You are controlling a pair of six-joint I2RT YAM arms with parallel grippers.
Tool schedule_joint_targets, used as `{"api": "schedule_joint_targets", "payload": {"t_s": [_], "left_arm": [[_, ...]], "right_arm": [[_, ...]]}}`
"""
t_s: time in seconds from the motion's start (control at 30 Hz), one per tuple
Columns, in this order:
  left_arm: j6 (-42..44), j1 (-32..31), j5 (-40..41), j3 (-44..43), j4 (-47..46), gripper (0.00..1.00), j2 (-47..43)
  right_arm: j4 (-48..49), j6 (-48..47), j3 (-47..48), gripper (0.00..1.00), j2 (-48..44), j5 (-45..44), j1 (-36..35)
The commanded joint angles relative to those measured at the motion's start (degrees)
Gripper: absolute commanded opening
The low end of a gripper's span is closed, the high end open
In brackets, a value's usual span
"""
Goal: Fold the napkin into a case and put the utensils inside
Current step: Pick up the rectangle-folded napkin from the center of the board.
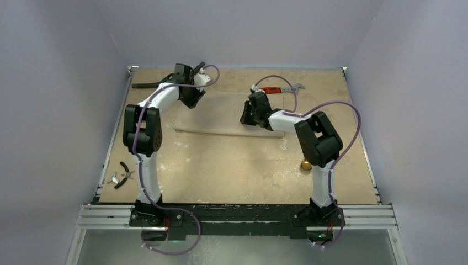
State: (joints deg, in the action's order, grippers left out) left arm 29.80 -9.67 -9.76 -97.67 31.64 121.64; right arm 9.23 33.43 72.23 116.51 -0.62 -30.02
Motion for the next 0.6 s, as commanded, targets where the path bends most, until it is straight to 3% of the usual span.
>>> {"api": "schedule_joint_targets", "payload": {"t_s": [0.0,0.2,0.27,0.43,0.57], "left_arm": [[1.19,0.27,5.67,4.05,1.18,0.36,-0.50],[2.43,1.05,6.79,13.80,-1.23,0.33,-6.82],[2.49,1.08,6.56,16.72,-2.12,0.33,-8.38],[1.53,1.08,5.57,19.60,-2.98,0.35,-11.14],[0.70,1.04,5.16,19.34,-2.85,0.36,-12.47]], "right_arm": [[-4.36,-0.71,0.48,0.25,-3.95,-1.32,0.14],[-7.43,0.55,-2.93,0.57,-10.49,-1.40,4.17],[-8.44,1.79,-6.14,0.63,-13.24,-1.33,6.01],[-10.41,4.97,-15.77,0.59,-22.97,-2.08,8.69],[-6.46,6.00,-21.11,0.36,-26.70,3.92,11.03]]}}
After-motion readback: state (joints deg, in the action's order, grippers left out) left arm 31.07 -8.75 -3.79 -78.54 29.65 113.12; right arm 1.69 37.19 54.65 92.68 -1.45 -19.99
